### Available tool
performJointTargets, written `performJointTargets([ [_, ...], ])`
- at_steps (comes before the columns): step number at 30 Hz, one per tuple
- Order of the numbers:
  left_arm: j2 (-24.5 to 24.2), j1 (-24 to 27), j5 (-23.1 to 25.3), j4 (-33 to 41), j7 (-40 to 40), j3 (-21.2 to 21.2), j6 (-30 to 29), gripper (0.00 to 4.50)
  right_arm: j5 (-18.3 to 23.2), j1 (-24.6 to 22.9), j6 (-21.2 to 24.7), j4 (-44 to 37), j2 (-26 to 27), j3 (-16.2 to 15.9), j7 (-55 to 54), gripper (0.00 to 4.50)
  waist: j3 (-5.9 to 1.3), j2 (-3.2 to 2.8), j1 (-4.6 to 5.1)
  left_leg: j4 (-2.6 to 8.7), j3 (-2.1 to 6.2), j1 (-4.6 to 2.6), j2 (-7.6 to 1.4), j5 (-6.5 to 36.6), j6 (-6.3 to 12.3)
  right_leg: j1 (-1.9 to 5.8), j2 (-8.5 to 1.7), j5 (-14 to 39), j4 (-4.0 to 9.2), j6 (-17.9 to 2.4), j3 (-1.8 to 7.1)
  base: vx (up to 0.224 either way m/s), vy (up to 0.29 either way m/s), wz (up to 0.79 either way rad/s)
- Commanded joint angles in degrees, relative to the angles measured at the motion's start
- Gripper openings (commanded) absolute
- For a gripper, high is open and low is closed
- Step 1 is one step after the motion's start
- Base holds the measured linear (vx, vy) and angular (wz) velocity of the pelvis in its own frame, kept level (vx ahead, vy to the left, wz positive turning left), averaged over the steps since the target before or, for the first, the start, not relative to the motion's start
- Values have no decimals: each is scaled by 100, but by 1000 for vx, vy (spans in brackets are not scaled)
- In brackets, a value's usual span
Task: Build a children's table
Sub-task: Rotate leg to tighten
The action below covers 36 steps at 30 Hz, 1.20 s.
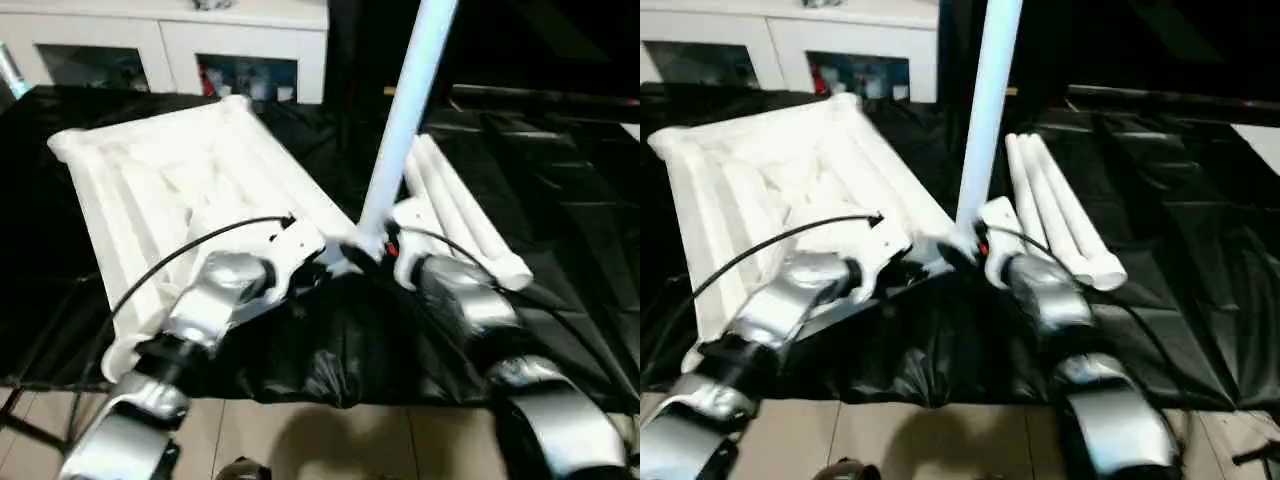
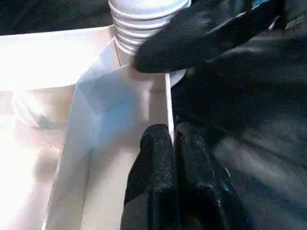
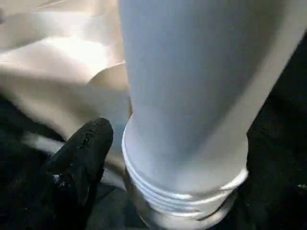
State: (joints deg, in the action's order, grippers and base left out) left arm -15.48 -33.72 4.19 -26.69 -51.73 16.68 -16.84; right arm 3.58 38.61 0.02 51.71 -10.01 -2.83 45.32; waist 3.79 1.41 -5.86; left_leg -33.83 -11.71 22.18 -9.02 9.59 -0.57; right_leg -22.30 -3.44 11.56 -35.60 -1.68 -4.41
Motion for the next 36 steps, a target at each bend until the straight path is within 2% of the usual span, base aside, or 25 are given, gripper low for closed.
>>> performJointTargets([
  [1, 174, -67, -305, 364, -330, 201, 402, 0, -37, -98, 20, -143, 121, -360, 581, 396, -402, -17, -17, 380, 250, -150, -535, 1100, 262, 231, -681, 791, 451, -1314, 380, 0, 0, 0],
  [5, -54, 10, -481, 490, -852, 213, 478, 0, 117, -301, 76, -570, -207, -492, 1426, 396, -385, -12, -97, 399, 250, -160, -564, 1288, 187, 221, -676, 1178, 468, -1229, 380, 0, 0, 0],
  [6, -219, 58, -515, 532, -1148, 214, 535, 0, 207, -455, 112, -900, -413, -618, 1943, 396, -382, -12, -110, 402, 255, -175, -560, 1350, 167, 216, -680, 1270, 484, -1219, 379, 0, 0, 0],
  [8, -267, 71, -518, 527, -1236, 208, 574, 0, 230, -505, 122, -1002, -475, -652, 2103, 396, -380, -5, -141, 404, 252, -168, -565, 1354, 177, 212, -676, 1333, 486, -1166, 383, 0, 0, 0],
  [9, -337, 73, -502, 470, -1339, 213, 660, 0, 240, -568, 126, -1115, -548, -708, 2292, 381, -386, 1, -140, 405, 256, -168, -561, 1323, 169, 208, -685, 1324, 477, -1180, 385, 0, 0, 0],
  [11, -401, 77, -493, 421, -1426, 223, 742, 0, 242, -618, 145, -1197, -604, -765, 2433, 381, -384, 0, -162, 402, 255, -165, -557, 1312, 166, 208, -684, 1392, 488, -1149, 383, 0, 0, 0],
  [13, -475, 80, -481, 368, -1529, 224, 802, 0, 240, -688, 188, -1308, -673, -835, 2631, 353, -387, 23, -172, 400, 252, -171, -557, 1297, 166, 203, -683, 1389, 487, -1150, 382, 0, 0, 0],
  [15, -605, 81, -516, 343, -1726, 220, 792, 0, 275, -806, 320, -1523, -775, -932, 2949, 333, -391, 13, -227, 395, 248, -175, -559, 1201, 198, 197, -673, 1317, 473, -1137, 382, 0, 0, 0],
  [17, -628, 84, -529, 352, -1758, 216, 790, 0, 295, -825, 353, -1564, -786, -943, 3003, 324, -393, 6, -232, 396, 246, -176, -562, 1215, 195, 189, -682, 1296, 469, -1170, 378, 0, 0, 0],
  [18, -649, 93, -551, 369, -1813, 214, 780, 0, 326, -854, 414, -1630, -803, -952, 3060, 324, -391, 37, -228, 398, 246, -177, -564, 1224, 179, 190, -681, 1310, 469, -1182, 378, 0, 0, 0],
  [19, -669, 107, -555, 387, -1859, 211, 772, 0, 343, -882, 451, -1693, -808, -955, 3085, 302, -385, 30, -238, 401, 251, -174, -561, 1221, 177, 193, -680, 1339, 470, -1168, 377, 0, 0, 0],
  [23, -677, 137, -539, 395, -1862, 200, 776, 0, 347, -919, 511, -1756, -780, -957, 3055, 284, -385, 30, -233, 404, 255, -175, -560, 1281, 118, 187, -703, 1505, 487, -1135, 382, 0, 0, 0],
  [26, -494, 119, -483, 324, -1484, 132, 713, 0, 240, -866, 504, -1543, -539, -838, 2481, 280, -381, 43, -224, 404, 259, -170, -555, 1263, 107, 186, -704, 1535, 486, -1120, 385, 0, 0, 0],
  [27, -307, 53, -416, 246, -1084, 67, 588, 0, 111, -745, 520, -1231, -295, -705, 1731, 280, -382, 47, -217, 406, 259, -169, -552, 1263, 96, 186, -709, 1550, 489, -1117, 386, 0, 0, 0],
  [28, -271, 37, -401, 230, -1003, 54, 560, 0, 84, -716, 529, -1163, -247, -678, 1573, 280, -358, 43, -157, 424, 283, -196, -543, 1437, -32, 159, -719, 1818, 527, -1130, 384, 0, 0, 0],
  [29, -164, -15, -349, 175, -755, 21, 480, 0, 17, -630, 558, -963, -109, -605, 1122, 279, -358, 43, -157, 424, 283, -196, -543, 1437, -32, 159, -719, 1818, 527, -1130, 384, 0, 0, 0],
  [30, -29, -96, -264, 94, -422, -18, 378, 0, -48, -512, 599, -707, 60, -521, 575, 279, -340, 42, -89, 439, 310, -198, -535, 1643, -175, 161, -741, 2232, 563, -1059, 381, 0, 0, 0],
  [31, 16, -124, -234, 66, -309, -30, 344, 0, -69, -472, 616, -622, 117, -493, 392, 279, -358, 48, -36, 442, 324, -203, -542, 1715, -224, 167, -738, 2279, 558, -1028, 380, 0, 0, 0],
  [34, 249, -269, -107, -48, 246, -108, 113, 0, -12, -257, 681, -223, 439, -282, -381, 277, -359, 34, 4, 435, 310, -217, -535, 1792, -213, 149, -732, 2195, 575, -1010, 405, 0, 0, 0],
  [35, 404, -353, -59, -98, 589, -179, -56, 0, 40, -103, 679, 16, 639, -160, -824, 277, -353, -9, 4, 440, 318, -216, -531, 1770, -219, 145, -727, 2137, 575, -1022, 406, 0, 0, 0],
  [36, 509, -409, -28, -130, 821, -229, -171, 0, 71, 2, 675, 174, 773, -79, -1120, 277, -361, 5, 34, 448, 310, -219, -541, 1752, -253, 143, -711, 1963, 559, -1075, 404, 0, 0, 0],
])
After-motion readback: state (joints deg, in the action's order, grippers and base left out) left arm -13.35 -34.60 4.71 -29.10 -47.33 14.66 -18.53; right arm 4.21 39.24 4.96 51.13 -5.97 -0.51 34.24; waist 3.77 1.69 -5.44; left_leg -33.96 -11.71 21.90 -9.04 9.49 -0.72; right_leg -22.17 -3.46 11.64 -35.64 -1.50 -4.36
